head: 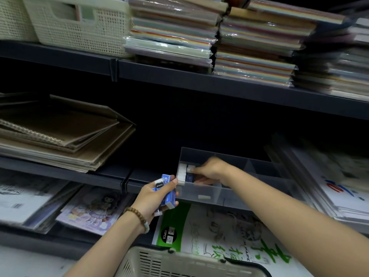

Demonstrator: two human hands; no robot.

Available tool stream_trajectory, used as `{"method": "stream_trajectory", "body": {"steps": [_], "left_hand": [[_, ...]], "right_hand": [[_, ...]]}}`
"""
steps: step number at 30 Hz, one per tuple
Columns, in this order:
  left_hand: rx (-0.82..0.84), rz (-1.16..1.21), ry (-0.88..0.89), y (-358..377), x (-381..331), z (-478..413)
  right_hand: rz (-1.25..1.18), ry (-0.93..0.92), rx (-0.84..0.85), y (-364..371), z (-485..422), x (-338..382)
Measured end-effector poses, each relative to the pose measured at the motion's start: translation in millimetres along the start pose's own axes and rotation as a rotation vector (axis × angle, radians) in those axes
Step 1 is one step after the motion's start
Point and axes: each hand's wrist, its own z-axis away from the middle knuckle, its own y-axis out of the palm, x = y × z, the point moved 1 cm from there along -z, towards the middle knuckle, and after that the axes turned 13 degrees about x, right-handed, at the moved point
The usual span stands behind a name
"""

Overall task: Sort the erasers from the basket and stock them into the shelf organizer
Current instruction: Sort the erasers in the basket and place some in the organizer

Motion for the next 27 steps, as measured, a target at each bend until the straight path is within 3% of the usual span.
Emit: {"method": "stream_trajectory", "body": {"steps": [3,7,11,14,19,23,27], "left_hand": [[0.002,0.005,-0.011,-0.7,0.4,-0.4],[0.010,0.035,-0.027,-1.0,-4.4,1.3],[0.027,0.191,0.049,-1.0,-11.0,5.5],[0.054,0.265,0.092,3.1,-13.5,13.1],[0.171,0.138,0.041,25.8,-8.6,34.9],[0.233,0.082,0.046,46.1,6.1,43.2],[0.216,0.116,0.030,56.4,21.8,40.6]], "right_hand": [[-0.126,0.019,0.039,2.4,-0.9,2.9],[-0.079,-0.015,-0.016,-1.3,9.5,6.0],[0.033,-0.348,-0.251,-5.0,45.7,4.7],[-0.082,-0.493,-0.128,15.2,84.0,-9.0],[-0.301,-0.278,0.093,51.0,119.8,-41.6],[-0.618,-0.243,0.210,60.6,125.7,-54.7],[-0.742,-0.235,0.217,60.9,126.4,-65.6]]}}
